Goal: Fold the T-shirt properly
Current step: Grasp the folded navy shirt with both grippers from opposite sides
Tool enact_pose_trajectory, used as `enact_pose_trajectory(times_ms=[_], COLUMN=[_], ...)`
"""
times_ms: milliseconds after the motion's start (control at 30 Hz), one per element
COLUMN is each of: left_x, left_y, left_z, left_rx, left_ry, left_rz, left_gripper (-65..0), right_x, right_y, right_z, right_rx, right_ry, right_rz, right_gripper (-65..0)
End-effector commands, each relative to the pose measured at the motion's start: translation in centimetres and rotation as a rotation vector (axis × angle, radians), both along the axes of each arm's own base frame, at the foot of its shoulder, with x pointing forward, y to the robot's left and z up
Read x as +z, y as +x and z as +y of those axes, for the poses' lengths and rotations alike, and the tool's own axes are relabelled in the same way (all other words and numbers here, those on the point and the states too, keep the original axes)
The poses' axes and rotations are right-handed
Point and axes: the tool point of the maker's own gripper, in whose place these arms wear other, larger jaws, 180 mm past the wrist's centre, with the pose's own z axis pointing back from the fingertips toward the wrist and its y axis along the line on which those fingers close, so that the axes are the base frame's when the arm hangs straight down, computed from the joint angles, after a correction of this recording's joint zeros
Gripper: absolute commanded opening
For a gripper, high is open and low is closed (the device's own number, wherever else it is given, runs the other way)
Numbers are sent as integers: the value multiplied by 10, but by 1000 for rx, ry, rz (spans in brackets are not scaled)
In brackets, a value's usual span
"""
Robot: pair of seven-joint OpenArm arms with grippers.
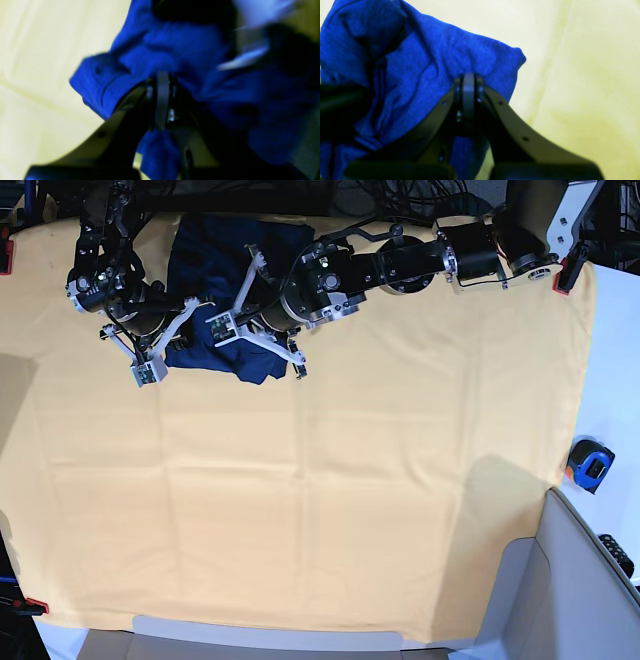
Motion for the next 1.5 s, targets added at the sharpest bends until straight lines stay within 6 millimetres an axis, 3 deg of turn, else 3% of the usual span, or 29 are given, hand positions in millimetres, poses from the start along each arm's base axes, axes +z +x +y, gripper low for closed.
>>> enact_pose_trajectory(times_ms=[0, 233, 467, 600, 900, 1067, 1167, 1333, 1467], left_x=[9, -9, -6, 10, 18, 18, 25, 31, 31], left_y=[7, 1, -34, -47, -85, -87, -88, -96, -95], left_z=[-7, 12, 25, 18, 9, 9, 7, 4, 4], left_rx=[-5, 19, -32, -61, -104, -106, -111, -105, -102], left_ry=[-33, 87, 215, 173, 110, 105, 82, 50, 45], left_rz=[-31, 25, 93, 97, 160, 164, 159, 173, 170], left_gripper=[-650, -650, -650, -650, -650, -650, -650, -650, -650], right_x=[-12, -9, -9, -10, -7, -3, 12, 62, 79], right_y=[-15, -10, -3, -2, 6, 12, 23, 44, 52], right_z=[-6, -12, -22, -23, -11, -2, -1, 5, 4], right_rx=[6, 1, -21, -30, -40, -47, -60, -58, -58], right_ry=[-43, -56, -146, -171, -136, -110, -103, -109, -118], right_rz=[78, 68, 58, 59, 39, 19, -33, -195, -249], right_gripper=[-650, -650, -650, -650, -650, -650, -650, -649, -572])
